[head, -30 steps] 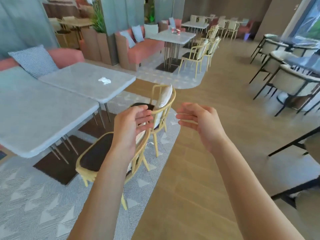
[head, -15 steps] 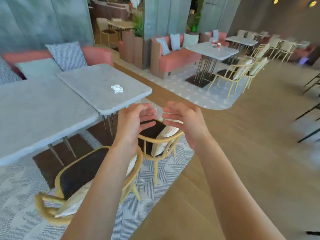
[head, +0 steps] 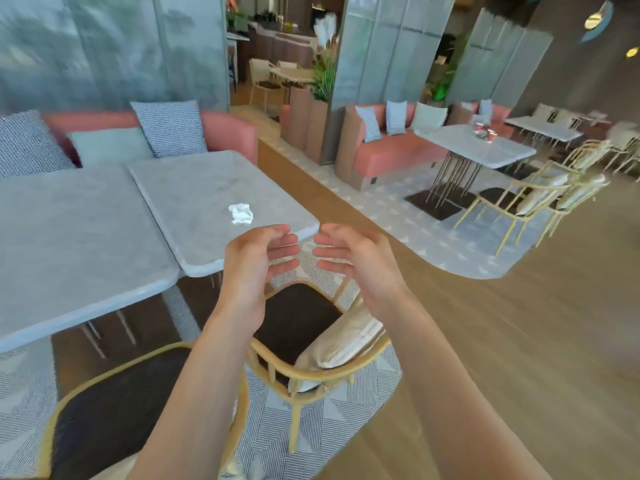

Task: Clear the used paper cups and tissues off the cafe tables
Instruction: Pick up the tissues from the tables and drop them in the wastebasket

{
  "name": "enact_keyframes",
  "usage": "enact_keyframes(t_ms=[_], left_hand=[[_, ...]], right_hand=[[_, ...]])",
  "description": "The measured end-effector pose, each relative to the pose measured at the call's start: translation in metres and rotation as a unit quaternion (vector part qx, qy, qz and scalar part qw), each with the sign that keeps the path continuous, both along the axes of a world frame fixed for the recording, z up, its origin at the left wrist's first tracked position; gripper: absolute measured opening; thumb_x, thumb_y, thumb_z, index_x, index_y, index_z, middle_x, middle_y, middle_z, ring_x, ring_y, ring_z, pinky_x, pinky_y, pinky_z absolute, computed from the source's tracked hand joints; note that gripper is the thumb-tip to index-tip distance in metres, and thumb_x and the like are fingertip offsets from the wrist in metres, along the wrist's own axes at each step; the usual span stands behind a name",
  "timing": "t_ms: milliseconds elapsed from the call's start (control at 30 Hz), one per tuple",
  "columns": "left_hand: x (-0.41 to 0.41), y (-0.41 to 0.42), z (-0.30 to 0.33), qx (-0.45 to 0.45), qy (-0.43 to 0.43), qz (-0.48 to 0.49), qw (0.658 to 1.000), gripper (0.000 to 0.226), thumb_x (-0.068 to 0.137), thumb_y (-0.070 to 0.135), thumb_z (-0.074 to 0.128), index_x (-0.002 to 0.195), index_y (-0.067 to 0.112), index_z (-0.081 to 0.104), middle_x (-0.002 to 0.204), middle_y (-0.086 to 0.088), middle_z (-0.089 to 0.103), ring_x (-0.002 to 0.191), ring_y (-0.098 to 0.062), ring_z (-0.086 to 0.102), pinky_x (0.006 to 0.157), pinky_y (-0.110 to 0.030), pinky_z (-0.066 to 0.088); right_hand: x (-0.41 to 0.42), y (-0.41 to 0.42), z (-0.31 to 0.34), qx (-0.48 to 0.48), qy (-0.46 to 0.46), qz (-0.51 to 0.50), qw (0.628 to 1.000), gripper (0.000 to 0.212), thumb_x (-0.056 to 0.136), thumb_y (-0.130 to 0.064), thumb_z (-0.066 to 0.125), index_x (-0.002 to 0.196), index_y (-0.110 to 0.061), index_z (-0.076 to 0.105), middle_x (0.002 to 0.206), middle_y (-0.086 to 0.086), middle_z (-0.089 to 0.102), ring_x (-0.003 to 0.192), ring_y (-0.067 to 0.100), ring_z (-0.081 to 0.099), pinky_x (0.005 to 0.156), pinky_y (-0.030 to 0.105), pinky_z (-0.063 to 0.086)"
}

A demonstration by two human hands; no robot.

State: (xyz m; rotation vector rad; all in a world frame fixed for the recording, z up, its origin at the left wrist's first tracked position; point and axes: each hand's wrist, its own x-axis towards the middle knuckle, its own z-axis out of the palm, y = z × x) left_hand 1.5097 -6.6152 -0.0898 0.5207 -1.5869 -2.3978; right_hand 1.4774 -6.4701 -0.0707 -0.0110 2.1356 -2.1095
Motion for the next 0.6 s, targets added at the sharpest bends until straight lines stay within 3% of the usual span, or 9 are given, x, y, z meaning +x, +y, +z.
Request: enact_keyframes(t_ms=[267,600], left_hand=[[-0.134,-0.071,-0.027,0.012,-0.05,0.1,0.994,0.022,0.096,0.014,0.058,0.109,0.001,0.071,0.103,-0.015,0.075,0.095,-0.027,0.073,0.084,-0.038,0.06],[-0.23,-0.127,-0.064,0.003,-0.105,0.178,0.978,0.022,0.096,0.01,0.058,0.108,-0.003,0.071,0.1,-0.017,0.074,0.095,-0.031,0.072,0.085,-0.041,0.06]], right_hand=[[-0.158,-0.062,-0.027,0.018,-0.053,0.06,0.997,0.023,0.096,-0.023,0.065,0.113,-0.008,0.071,0.105,0.008,0.077,0.093,0.023,0.075,0.084,0.035,0.062],[-0.295,-0.111,-0.066,0.058,-0.08,0.144,0.985,0.02,0.095,-0.017,0.063,0.111,-0.006,0.071,0.109,0.014,0.074,0.097,0.027,0.074,0.086,0.037,0.062]])
